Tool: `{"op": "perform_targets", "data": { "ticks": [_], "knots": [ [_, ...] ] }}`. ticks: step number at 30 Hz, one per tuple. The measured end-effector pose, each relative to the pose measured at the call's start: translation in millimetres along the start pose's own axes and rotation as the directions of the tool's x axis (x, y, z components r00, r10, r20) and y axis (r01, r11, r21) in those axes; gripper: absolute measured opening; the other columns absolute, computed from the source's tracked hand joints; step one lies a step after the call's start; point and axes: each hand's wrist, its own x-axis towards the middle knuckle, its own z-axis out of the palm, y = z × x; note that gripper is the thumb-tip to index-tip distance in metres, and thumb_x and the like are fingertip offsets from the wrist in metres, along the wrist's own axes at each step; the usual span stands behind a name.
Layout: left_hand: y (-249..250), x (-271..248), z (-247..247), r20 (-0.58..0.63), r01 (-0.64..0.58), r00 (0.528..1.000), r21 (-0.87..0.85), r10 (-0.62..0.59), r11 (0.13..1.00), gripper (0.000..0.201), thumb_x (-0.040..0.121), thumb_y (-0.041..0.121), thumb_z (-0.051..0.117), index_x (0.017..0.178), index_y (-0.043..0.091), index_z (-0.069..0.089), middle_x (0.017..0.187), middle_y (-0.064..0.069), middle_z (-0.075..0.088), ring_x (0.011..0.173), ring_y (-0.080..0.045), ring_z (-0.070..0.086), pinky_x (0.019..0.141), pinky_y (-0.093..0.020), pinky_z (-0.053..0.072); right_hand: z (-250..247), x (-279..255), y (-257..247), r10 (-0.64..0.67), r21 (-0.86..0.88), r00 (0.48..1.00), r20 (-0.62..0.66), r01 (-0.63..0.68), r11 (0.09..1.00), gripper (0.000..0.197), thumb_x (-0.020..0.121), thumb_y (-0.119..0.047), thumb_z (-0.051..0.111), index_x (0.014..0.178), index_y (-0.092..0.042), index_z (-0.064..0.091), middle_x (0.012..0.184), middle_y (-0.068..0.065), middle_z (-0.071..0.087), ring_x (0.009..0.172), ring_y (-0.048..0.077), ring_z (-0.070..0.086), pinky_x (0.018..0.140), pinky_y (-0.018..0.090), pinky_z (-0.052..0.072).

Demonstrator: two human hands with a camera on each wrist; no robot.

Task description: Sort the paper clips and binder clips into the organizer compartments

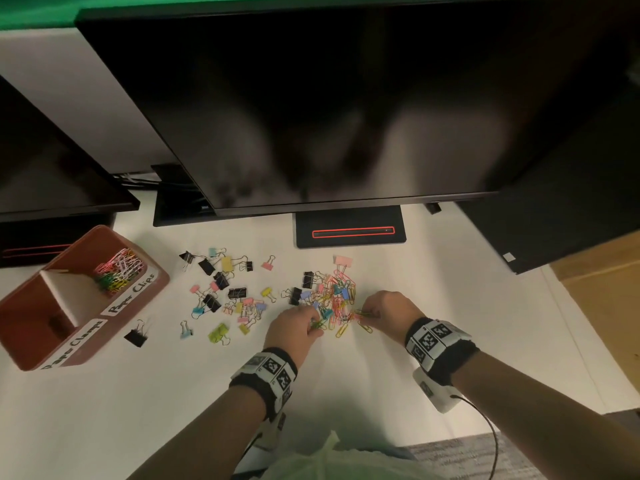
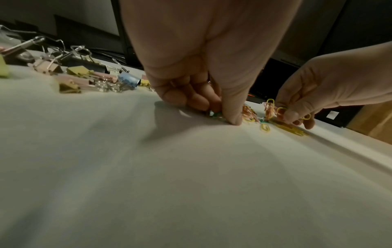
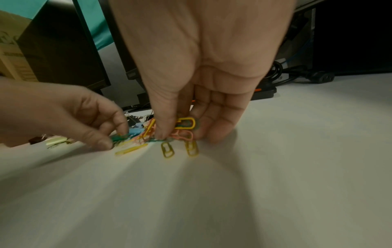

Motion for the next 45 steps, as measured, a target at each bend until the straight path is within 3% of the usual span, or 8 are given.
{"op": "perform_targets", "data": {
  "ticks": [5,13,23,28,32,38,42,45],
  "knots": [
    [-8,7,-1,-0.059,-0.082,0.994,0.113,0.089,0.99,0.016,0.088,0.026,0.057,0.095,0.014,0.065,0.099,-0.001,0.055,0.092,-0.019,0.055,0.078,-0.028,0.046,12,-2,-6,-0.01,0.011,1.0,-0.011,0.01,1.0,0.027,0.083,-0.035,0.066,0.094,-0.011,0.066,0.093,0.0,0.045,0.08,0.018,0.051,0.077,0.031,0.048],
    [-10,8,-7,0.051,-0.169,0.985,0.412,0.163,0.896,0.02,0.094,0.029,0.043,0.105,0.022,0.058,0.114,0.004,0.053,0.112,-0.02,0.044,0.091,-0.035,0.036,11,2,-23,-0.067,-0.026,0.995,-0.078,0.065,0.998,0.018,0.089,-0.022,0.058,0.1,-0.01,0.066,0.101,0.01,0.063,0.092,0.026,0.058,0.078,0.029,0.045],
    [-7,11,-6,0.115,-0.186,0.982,0.444,0.151,0.876,0.024,0.095,0.02,0.043,0.116,0.018,0.053,0.12,-0.002,0.054,0.116,-0.023,0.044,0.095,-0.036,0.035,12,10,-30,-0.013,-0.097,0.999,-0.035,0.01,0.995,0.016,0.086,-0.018,0.058,0.1,-0.011,0.062,0.1,0.01,0.067,0.092,0.028,0.061,0.078,0.032,0.05],
    [-14,8,-15,0.057,-0.197,0.98,0.171,0.19,0.965,0.021,0.093,0.021,0.048,0.109,0.016,0.062,0.11,-0.002,0.059,0.105,-0.02,0.052,0.088,-0.031,0.04,7,11,-27,-0.011,-0.035,0.998,-0.054,0.009,0.999,0.01,0.084,-0.018,0.061,0.09,-0.012,0.064,0.093,0.007,0.068,0.085,0.024,0.061,0.073,0.029,0.051],
    [-23,-3,-43,-0.057,-0.151,0.988,-0.101,0.146,0.983,0.014,0.089,0.017,0.057,0.099,0.014,0.066,0.097,0.002,0.059,0.089,-0.013,0.056,0.083,-0.025,0.048,-9,6,-35,-0.046,0.034,0.992,-0.115,0.05,0.998,0.009,0.082,-0.018,0.066,0.078,-0.021,0.058,0.079,-0.002,0.061,0.072,0.016,0.053,0.065,0.021,0.039],
    [-63,-23,-117,-0.253,-0.067,0.968,-0.244,0.003,0.968,0.011,0.084,0.01,0.064,0.093,0.014,0.066,0.091,0.005,0.055,0.078,-0.002,0.055,0.069,-0.005,0.041,-44,9,-99,-0.163,0.068,0.965,-0.206,0.18,0.981,0.006,0.084,-0.02,0.067,0.087,-0.016,0.064,0.084,-0.001,0.064,0.075,0.014,0.057,0.071,0.02,0.047],
    [-115,-35,-172,-0.347,0.061,0.927,-0.231,-0.141,0.971,0.012,0.082,0.019,0.067,0.094,0.019,0.067,0.09,0.003,0.064,0.081,-0.01,0.059,0.073,-0.021,0.047,-53,30,-178,-0.299,0.106,0.916,-0.268,0.336,0.936,0.002,0.082,-0.015,0.067,0.083,-0.013,0.066,0.083,0.001,0.068,0.076,0.015,0.062,0.074,0.023,0.052],
    [-151,-43,-207,-0.375,0.135,0.886,-0.355,-0.273,0.925,0.008,0.08,0.02,0.07,0.087,0.02,0.066,0.085,0.004,0.07,0.079,-0.01,0.064,0.076,-0.03,0.051,-46,57,-249,-0.4,0.132,0.865,-0.301,0.453,0.882,0.007,0.078,-0.016,0.07,0.076,-0.012,0.064,0.076,0.003,0.069,0.073,0.018,0.063,0.07,0.028,0.05]
  ]
}}
